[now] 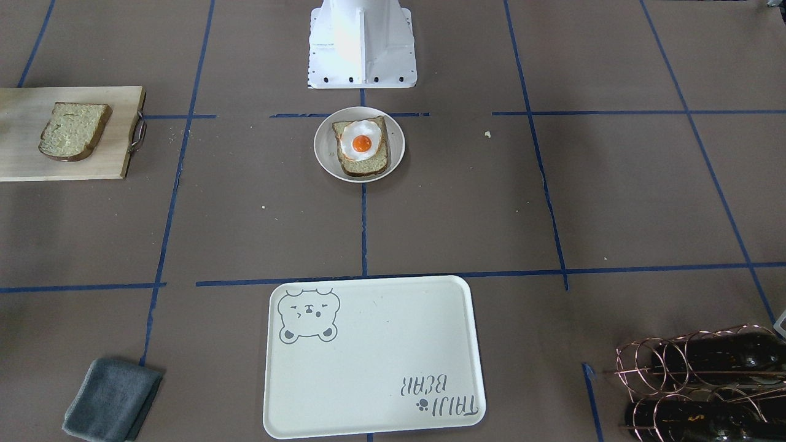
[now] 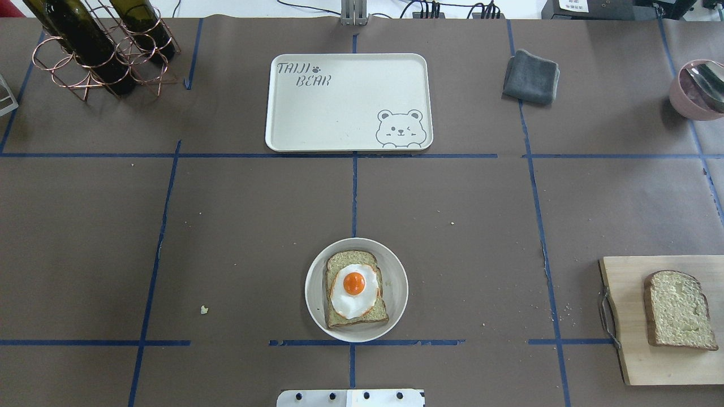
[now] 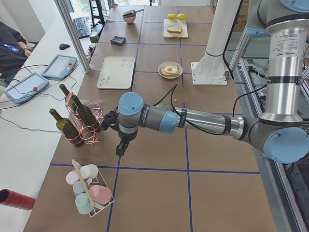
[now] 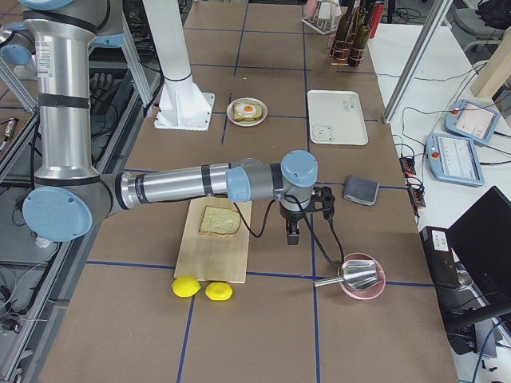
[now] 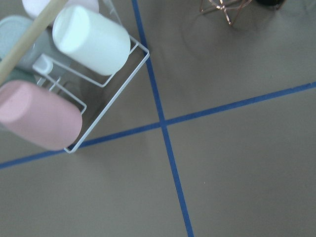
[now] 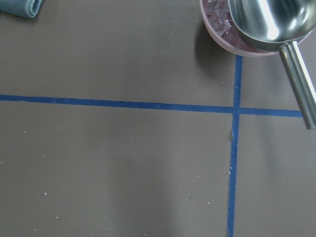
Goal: Make sandwich and place on tray
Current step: 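Move the right gripper toward the bread slice on the wooden board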
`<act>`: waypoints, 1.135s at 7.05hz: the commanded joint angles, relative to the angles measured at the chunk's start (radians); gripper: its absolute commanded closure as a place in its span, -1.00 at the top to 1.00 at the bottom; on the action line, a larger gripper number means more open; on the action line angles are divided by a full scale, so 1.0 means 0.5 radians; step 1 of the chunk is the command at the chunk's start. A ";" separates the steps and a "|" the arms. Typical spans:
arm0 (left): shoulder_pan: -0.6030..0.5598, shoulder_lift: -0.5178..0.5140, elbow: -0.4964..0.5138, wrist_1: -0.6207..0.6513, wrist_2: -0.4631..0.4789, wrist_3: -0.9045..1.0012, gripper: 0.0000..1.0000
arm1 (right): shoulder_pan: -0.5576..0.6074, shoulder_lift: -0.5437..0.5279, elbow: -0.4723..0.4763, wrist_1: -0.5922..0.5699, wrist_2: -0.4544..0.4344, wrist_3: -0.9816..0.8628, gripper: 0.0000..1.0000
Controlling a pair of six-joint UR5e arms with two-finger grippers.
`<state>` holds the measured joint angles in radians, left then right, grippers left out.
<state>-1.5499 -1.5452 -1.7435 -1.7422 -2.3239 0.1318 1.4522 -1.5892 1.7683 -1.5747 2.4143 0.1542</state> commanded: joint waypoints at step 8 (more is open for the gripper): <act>0.405 0.010 0.014 -0.697 -0.169 -1.074 1.00 | -0.726 -0.791 0.068 1.679 -0.266 1.305 1.00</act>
<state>-1.4078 -1.5428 -1.7257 -2.0454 -2.4150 -0.2617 1.1018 -1.9153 1.8020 -0.8125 2.2843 0.7788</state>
